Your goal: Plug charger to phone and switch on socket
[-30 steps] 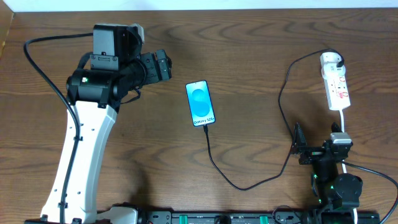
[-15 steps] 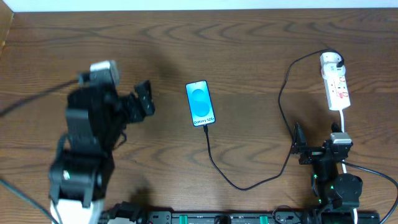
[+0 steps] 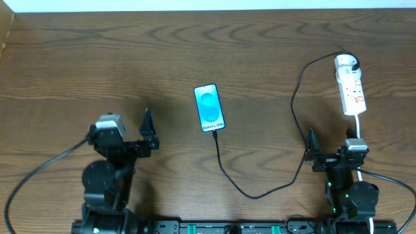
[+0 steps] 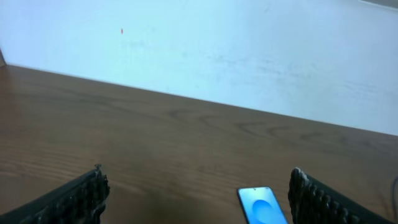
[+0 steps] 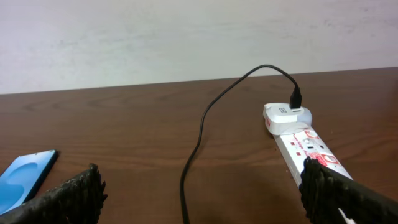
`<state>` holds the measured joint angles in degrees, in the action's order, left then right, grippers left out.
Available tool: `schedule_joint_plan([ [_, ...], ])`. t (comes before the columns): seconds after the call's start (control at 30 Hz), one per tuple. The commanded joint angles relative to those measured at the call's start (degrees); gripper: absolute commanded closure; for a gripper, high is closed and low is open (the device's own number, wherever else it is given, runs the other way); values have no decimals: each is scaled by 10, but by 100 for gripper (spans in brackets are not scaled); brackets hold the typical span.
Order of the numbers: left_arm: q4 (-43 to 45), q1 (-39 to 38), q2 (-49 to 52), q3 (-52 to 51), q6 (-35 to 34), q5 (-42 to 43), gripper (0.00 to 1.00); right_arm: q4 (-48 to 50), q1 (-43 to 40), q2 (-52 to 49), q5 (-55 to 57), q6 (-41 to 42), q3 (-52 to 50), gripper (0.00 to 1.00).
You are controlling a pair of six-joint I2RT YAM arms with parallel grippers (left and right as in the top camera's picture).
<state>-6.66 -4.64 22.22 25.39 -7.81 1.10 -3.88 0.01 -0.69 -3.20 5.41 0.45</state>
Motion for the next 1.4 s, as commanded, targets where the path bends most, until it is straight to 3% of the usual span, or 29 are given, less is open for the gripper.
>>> schedule_joint_plan([
  [0.0,39,5,-53,-63,40,-7,6,-2,-3,4,-3,3,-1,1],
  [0.63,72,37,-219,-218,80,-7,6,-2,-3,4,-3,3,-1,1],
  [1.37,26,37,-221,-252,99,-3,6,-2,-3,4,-3,3,-1,1],
])
